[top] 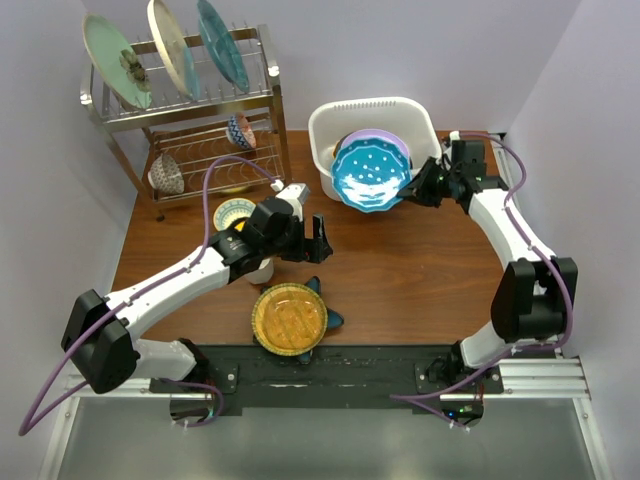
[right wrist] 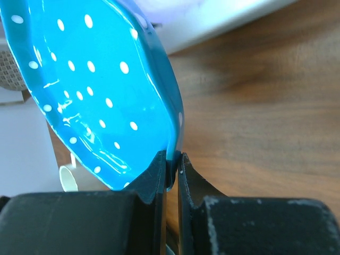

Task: Place the plates into the plastic bin on the countertop
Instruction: Place the plate in the plastic bin.

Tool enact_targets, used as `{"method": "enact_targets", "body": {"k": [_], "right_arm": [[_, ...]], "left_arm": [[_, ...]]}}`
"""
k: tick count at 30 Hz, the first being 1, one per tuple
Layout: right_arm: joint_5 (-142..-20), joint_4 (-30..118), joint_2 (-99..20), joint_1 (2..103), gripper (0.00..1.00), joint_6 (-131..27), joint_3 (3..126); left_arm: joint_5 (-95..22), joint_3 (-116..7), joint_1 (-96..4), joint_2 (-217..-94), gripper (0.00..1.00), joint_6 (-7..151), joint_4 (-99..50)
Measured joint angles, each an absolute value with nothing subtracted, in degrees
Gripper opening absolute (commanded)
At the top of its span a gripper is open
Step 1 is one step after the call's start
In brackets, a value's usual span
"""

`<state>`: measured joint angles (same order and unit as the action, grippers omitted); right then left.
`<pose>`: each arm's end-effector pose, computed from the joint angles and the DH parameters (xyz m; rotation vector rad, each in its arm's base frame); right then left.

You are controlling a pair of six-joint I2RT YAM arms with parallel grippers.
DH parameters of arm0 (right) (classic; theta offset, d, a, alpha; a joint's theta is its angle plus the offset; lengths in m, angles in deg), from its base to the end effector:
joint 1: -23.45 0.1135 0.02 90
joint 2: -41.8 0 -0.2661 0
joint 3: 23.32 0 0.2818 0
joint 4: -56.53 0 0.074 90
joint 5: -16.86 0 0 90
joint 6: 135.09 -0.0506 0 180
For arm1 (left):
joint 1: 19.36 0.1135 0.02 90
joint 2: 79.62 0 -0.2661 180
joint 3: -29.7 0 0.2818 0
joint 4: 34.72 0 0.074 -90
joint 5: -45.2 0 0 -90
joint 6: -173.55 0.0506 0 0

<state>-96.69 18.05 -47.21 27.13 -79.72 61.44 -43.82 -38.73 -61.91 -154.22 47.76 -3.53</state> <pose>0.3828 0.0449 0.2770 0.4239 2.3413 0.8068 0.2414 -0.2228 0.2642 0.1475 2.3295 -0.7448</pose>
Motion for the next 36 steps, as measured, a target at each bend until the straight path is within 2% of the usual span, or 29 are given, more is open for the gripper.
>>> {"method": "enact_targets", "body": {"k": [36], "right_arm": [[-99.7, 24.2, -67.9, 27.1, 0.0, -89.1, 82.0]], "left_arm": [[-43.8, -38.7, -61.9, -154.2, 0.93, 48.3, -3.4]]}}
